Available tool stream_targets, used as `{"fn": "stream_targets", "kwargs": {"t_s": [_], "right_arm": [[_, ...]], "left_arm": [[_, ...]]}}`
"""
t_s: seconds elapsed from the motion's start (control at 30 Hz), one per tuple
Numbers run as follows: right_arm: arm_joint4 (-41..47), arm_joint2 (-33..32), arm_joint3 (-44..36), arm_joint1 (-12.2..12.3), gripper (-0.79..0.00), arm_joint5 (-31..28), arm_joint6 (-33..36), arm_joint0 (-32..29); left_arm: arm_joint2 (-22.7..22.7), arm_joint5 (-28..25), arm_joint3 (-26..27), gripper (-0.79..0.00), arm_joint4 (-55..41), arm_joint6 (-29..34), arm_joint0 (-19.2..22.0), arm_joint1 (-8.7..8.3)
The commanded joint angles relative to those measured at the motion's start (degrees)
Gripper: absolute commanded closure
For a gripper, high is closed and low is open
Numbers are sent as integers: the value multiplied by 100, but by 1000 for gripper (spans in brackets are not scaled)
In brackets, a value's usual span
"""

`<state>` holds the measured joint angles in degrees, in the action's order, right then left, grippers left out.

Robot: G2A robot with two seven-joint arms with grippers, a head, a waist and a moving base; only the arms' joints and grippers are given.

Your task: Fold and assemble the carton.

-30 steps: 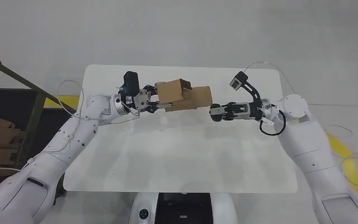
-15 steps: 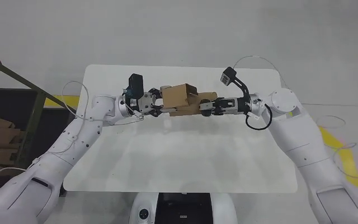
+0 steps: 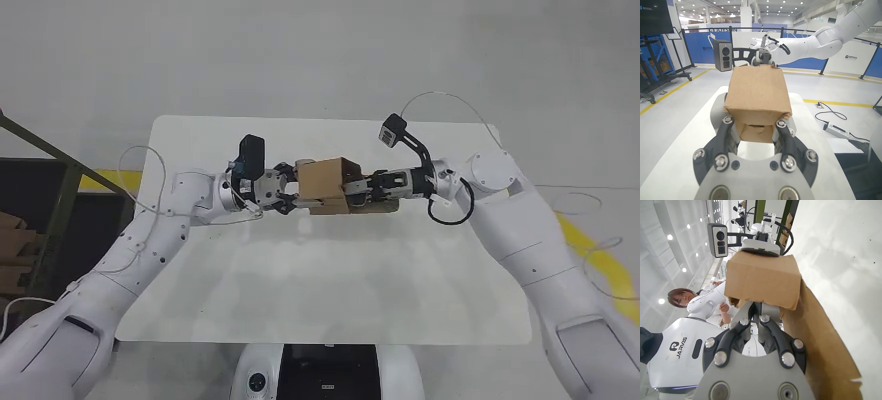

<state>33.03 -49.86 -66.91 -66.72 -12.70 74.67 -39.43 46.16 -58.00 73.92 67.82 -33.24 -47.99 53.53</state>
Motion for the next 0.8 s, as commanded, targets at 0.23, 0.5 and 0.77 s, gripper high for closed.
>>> {"fn": "stream_targets", "kwargs": {"t_s": [0.23, 0.5, 0.77], "right_arm": [[125, 173, 120, -128, 0, -101, 110, 127], [131, -52, 484, -112, 0, -218, 75, 188], [65, -687, 610, 93, 0, -251, 176, 42]], "left_arm": [[-25, 0, -85, -289, -20, 27, 67, 82], [-21, 0, -195, -289, 25, 4, 105, 125], [14, 0, -297, -289, 40, -30, 88, 120]]}}
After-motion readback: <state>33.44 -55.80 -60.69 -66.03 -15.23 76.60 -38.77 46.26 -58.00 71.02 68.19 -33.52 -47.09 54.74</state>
